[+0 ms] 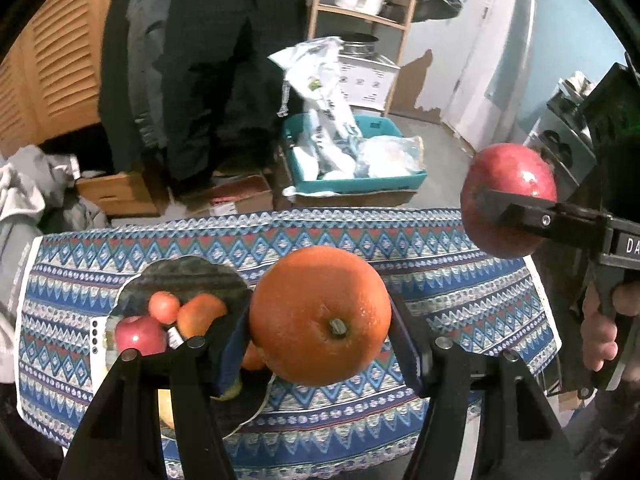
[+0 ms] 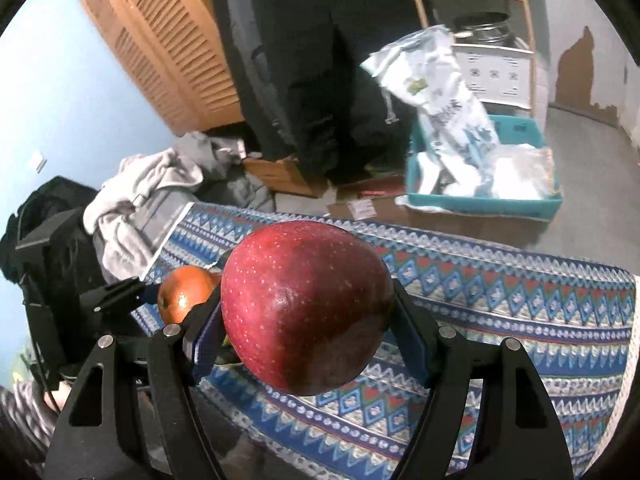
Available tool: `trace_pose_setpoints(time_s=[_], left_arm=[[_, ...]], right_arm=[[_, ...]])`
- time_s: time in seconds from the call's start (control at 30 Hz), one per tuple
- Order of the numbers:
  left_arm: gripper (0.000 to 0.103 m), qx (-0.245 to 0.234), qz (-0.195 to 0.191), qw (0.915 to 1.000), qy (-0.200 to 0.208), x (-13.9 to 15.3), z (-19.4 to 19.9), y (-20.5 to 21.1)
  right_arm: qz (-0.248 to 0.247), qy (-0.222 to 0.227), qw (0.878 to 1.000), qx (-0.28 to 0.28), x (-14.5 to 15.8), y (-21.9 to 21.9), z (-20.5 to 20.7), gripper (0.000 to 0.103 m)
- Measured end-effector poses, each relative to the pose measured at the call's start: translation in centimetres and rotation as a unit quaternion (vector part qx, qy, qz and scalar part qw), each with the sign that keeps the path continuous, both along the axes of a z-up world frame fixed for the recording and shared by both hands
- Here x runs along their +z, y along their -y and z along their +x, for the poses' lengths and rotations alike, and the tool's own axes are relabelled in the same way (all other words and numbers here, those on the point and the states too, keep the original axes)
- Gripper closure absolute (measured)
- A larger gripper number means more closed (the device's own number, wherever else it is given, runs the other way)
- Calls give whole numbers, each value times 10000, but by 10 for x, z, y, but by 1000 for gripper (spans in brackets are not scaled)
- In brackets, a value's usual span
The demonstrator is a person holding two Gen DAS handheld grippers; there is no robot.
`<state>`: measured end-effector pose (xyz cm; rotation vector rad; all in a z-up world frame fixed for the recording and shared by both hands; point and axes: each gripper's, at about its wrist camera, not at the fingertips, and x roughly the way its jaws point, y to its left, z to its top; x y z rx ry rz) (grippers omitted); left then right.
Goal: Organize fruits
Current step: 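Carry the orange in the left tool and apple in the right tool over the glass bowl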
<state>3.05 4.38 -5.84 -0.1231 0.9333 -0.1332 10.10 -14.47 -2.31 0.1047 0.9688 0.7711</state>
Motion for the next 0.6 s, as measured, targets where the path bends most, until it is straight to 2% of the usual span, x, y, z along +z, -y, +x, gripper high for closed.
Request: trace_pose_setpoints(time_s=[0.33, 0.6], left_arm=[[38, 432, 23, 9989, -155, -20, -8, -53], [38, 815, -11, 9961, -341, -38, -12, -93]], right_arm=[[-118, -143, 9990, 404, -18, -66, 4, 29], [-405, -184, 9972, 603, -34, -111, 6, 29]])
